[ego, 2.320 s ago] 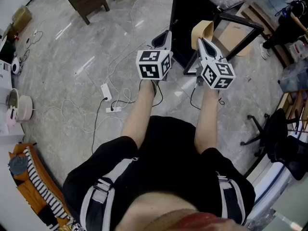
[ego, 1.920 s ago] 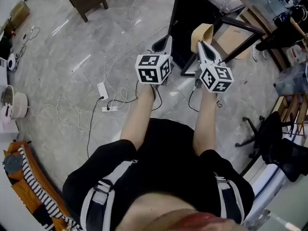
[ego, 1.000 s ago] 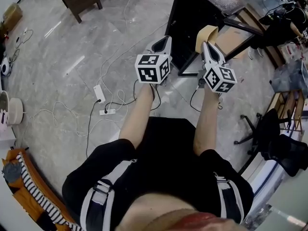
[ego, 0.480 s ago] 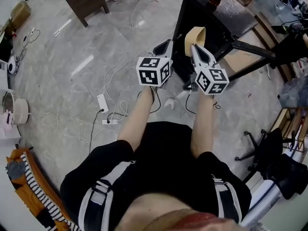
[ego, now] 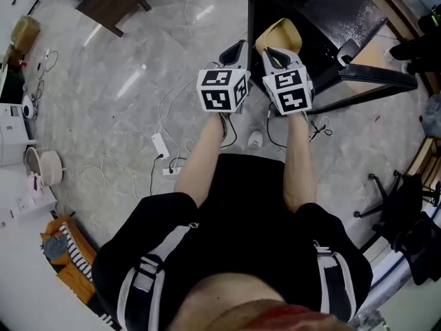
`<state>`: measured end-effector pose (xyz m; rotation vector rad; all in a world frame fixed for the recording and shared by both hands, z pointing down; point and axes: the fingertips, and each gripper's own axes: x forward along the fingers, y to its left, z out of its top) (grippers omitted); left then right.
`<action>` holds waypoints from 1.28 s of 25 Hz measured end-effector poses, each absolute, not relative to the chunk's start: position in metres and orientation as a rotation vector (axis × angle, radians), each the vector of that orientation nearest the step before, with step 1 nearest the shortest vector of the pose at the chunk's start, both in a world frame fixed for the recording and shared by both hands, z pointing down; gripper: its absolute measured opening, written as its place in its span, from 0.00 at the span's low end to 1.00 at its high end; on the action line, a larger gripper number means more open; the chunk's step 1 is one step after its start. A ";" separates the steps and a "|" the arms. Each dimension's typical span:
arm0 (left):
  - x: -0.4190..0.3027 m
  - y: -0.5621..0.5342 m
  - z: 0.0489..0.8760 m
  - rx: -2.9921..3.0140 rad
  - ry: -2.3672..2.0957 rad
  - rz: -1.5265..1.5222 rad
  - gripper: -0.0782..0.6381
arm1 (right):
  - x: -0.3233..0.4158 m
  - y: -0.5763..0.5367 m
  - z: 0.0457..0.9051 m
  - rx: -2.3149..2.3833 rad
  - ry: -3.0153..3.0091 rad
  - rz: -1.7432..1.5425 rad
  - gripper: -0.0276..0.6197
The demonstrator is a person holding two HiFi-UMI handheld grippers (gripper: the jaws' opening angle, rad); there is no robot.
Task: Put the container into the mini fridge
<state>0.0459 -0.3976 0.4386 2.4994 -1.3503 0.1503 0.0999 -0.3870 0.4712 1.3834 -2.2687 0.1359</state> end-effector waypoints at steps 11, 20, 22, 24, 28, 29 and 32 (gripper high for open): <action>0.052 -0.464 0.435 2.528 -1.333 0.178 0.12 | 0.156 -0.456 0.518 1.289 -1.935 -0.016 0.07; 0.074 -0.486 0.422 2.606 -1.313 0.199 0.12 | 0.193 -0.490 0.543 1.368 -1.783 -0.035 0.07; 0.076 -0.487 0.420 2.614 -1.318 0.206 0.12 | 0.196 -0.494 0.544 1.394 -1.792 -0.031 0.08; 0.077 -0.488 0.419 2.617 -1.322 0.210 0.12 | 0.195 -0.495 0.543 1.399 -1.818 -0.016 0.17; 0.067 -0.487 0.416 2.601 -1.356 0.205 0.12 | 0.172 -0.493 0.529 1.365 -1.922 -0.010 0.19; 0.065 -0.487 0.415 2.595 -1.368 0.196 0.12 | 0.164 -0.492 0.523 1.353 -1.966 -0.002 0.19; 0.056 -0.487 0.408 2.577 -1.413 0.154 0.12 | 0.137 -0.490 0.497 1.337 -2.201 0.079 0.15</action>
